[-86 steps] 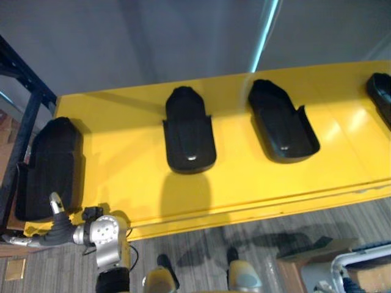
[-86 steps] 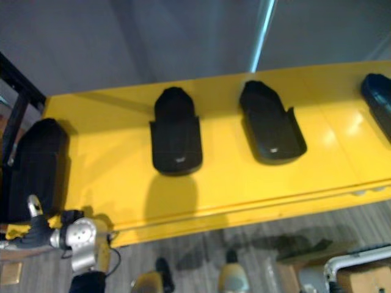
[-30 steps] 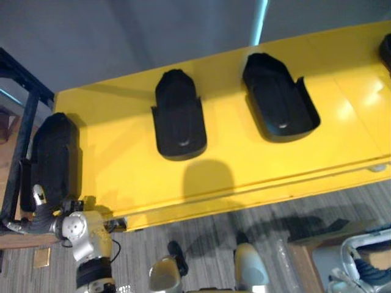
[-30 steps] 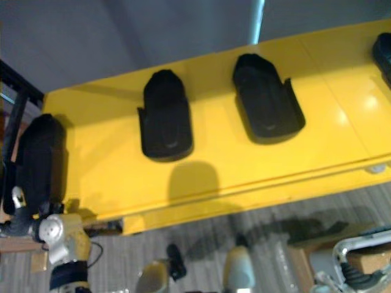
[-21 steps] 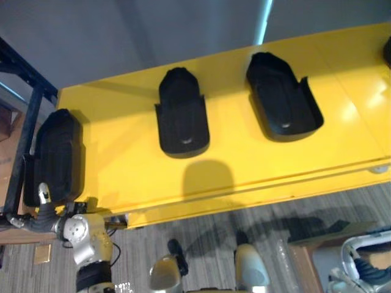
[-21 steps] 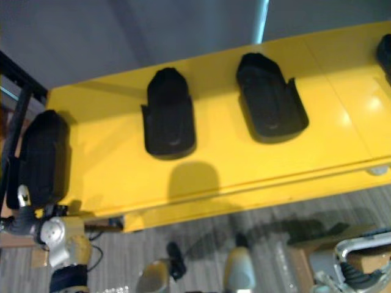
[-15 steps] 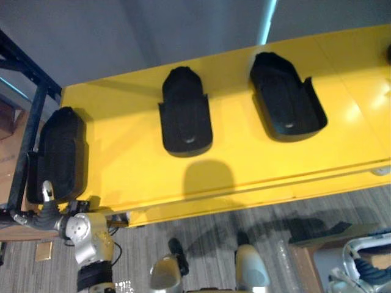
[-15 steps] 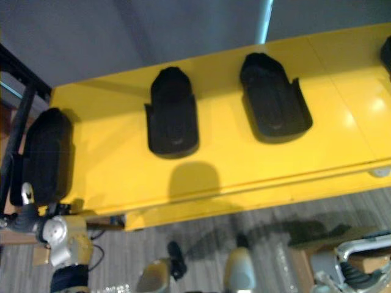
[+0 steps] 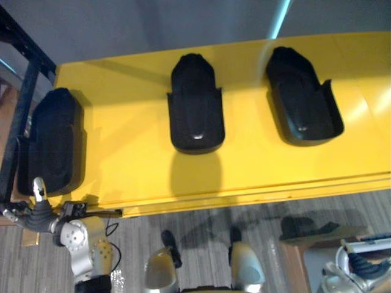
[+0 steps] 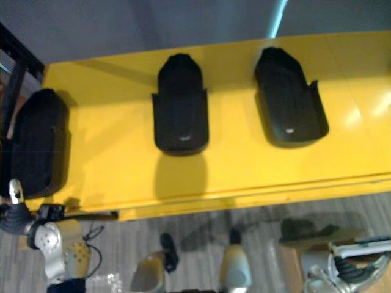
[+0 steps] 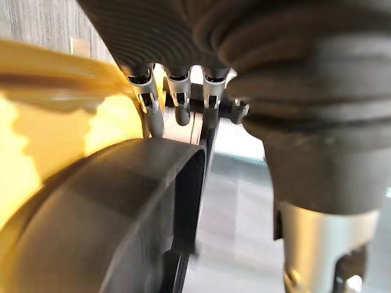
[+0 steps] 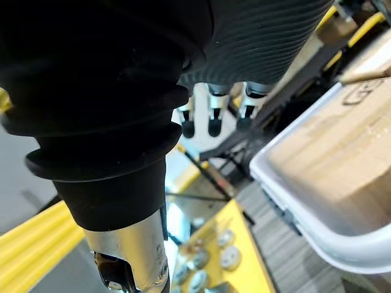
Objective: Walk over and take plastic housings, then place them on the shelf
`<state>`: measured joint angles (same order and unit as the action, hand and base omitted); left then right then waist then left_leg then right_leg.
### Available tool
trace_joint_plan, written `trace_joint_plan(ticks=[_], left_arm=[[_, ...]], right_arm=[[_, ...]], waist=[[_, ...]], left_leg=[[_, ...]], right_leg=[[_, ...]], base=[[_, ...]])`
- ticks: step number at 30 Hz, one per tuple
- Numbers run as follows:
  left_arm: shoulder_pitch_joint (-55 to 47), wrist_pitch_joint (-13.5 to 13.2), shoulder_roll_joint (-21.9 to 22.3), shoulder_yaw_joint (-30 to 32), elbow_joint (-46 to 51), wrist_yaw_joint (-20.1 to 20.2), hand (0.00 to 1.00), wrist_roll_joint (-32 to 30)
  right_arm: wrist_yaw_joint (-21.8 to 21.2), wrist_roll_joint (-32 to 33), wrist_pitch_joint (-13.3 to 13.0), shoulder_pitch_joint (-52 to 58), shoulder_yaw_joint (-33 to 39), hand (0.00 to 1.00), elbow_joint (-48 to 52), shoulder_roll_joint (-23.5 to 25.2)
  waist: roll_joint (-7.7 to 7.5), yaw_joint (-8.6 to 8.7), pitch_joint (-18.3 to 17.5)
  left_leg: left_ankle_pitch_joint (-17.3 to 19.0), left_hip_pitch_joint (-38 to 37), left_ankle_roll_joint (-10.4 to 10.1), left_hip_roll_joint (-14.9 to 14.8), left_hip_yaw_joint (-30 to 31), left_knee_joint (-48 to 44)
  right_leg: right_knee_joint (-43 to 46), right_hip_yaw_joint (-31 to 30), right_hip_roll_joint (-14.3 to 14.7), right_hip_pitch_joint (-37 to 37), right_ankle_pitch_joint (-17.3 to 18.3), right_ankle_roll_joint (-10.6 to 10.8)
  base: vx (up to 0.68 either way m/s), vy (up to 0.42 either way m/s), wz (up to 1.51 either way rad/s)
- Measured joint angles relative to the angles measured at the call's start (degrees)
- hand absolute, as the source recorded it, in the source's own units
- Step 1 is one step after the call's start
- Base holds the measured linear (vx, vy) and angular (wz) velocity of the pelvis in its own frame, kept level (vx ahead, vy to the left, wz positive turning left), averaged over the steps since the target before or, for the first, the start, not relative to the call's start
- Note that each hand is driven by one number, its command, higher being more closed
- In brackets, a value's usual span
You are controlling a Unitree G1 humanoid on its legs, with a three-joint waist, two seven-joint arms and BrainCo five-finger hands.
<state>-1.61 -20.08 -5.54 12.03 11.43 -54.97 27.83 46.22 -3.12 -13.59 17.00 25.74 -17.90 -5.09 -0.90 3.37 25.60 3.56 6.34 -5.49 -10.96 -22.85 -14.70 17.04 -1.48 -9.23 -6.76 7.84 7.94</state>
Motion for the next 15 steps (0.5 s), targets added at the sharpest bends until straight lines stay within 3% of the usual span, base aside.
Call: trace_joint_plan(ticks=[15], left_arm=[[2.13, 4.01, 5.25, -14.96, 7.65, 0.37, 0.00, -8.79]], right_arm=[[0.05, 0.16, -0.01, 0.08, -0.06, 0.00, -1.22, 2.04]], waist=[[0.09, 0.77, -0.11]], left_leg=[[1.70, 0.65, 0.12, 0.05, 0.25, -1.81]], right_leg=[[-0.64, 0.12, -0.30, 0.52, 0.05, -0.04]], base=[[0.01, 0.006, 0.00]])
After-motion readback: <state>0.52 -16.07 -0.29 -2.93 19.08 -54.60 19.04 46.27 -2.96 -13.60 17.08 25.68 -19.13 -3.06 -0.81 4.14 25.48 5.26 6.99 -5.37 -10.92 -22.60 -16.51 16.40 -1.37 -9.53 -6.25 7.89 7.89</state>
